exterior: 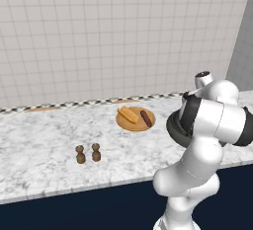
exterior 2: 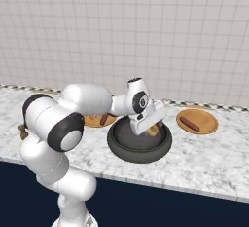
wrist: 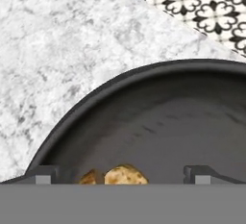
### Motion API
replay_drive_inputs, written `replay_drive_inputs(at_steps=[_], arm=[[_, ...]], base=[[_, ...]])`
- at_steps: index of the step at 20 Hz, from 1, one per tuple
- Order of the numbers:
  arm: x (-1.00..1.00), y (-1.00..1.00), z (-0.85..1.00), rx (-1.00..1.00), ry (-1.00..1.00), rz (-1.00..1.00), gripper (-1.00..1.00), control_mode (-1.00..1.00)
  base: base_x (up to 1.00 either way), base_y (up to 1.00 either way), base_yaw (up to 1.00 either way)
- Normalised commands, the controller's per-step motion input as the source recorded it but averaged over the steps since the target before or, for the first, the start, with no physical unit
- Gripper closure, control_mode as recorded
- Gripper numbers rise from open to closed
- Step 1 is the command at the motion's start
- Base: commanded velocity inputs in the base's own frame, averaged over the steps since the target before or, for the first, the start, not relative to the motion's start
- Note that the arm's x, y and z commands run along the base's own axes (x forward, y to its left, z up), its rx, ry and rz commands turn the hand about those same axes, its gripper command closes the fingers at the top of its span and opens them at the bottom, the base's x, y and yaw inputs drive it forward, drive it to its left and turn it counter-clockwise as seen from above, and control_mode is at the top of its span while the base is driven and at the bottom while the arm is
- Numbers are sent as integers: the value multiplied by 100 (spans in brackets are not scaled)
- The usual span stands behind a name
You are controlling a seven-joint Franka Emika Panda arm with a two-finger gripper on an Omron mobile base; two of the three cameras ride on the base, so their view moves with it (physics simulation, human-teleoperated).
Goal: Place one bun and one sausage from the bowl on each plate.
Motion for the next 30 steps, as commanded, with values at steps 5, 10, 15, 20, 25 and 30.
replay_drive_inputs(at_steps=[5,10,15,20,25,30], arm=[[-7,42,-17,-6,-6,0,-100,-100],[26,12,-22,-4,-9,-1,-100,-100],[15,17,-46,-5,-3,-2,100,-100],[2,2,-12,0,0,0,100,-100],[-2,-25,39,11,-21,-19,100,-100],[8,-51,61,13,-41,-48,100,-100]], base=[[0,0,0],[0,0,0],[0,0,0],[0,0,0],[0,0,0],[0,0,0]])
